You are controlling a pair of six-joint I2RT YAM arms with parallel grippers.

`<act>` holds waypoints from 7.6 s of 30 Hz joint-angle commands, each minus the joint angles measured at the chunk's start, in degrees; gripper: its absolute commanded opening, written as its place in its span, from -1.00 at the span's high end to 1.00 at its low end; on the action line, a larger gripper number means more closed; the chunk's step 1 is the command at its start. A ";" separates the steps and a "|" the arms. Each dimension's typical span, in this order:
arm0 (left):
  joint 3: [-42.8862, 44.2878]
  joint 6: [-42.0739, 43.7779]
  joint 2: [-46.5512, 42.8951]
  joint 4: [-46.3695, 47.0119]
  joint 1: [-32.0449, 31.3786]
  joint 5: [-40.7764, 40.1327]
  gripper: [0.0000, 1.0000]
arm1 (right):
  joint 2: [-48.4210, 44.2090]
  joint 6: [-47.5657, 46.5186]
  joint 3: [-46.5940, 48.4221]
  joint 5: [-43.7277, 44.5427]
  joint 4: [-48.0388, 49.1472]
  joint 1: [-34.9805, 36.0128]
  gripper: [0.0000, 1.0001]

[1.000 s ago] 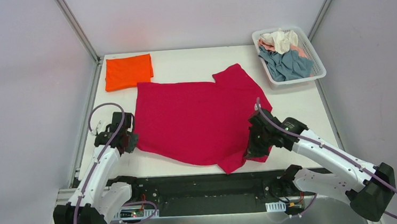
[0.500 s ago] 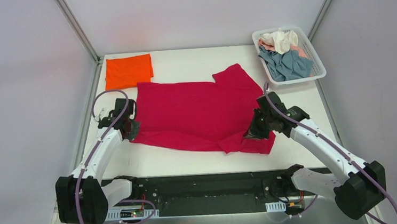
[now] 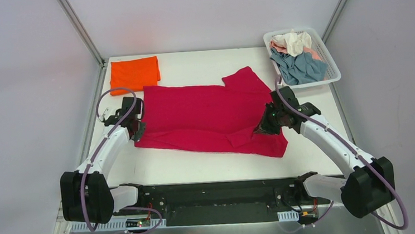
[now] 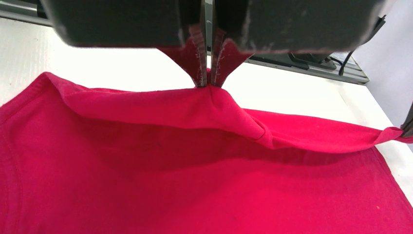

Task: Fold and stack the t-shirts
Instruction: Fold the flattened tshirt in 1/3 of the way, then grab the side of the flattened tshirt furthest away from the robot with both arms

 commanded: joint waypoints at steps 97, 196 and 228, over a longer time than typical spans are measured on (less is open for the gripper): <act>15.27 20.50 24.18 9.27 0.61 14.28 -0.98 | 19.65 2.81 8.71 11.90 19.20 -1.16 -0.99; -6.19 13.25 -2.10 -2.15 -7.99 8.87 -0.98 | -23.89 11.07 -20.50 6.06 -6.25 4.86 -0.99; 19.51 19.67 22.82 0.00 2.26 3.61 -0.92 | -21.57 19.42 -24.99 19.20 2.13 0.31 -0.99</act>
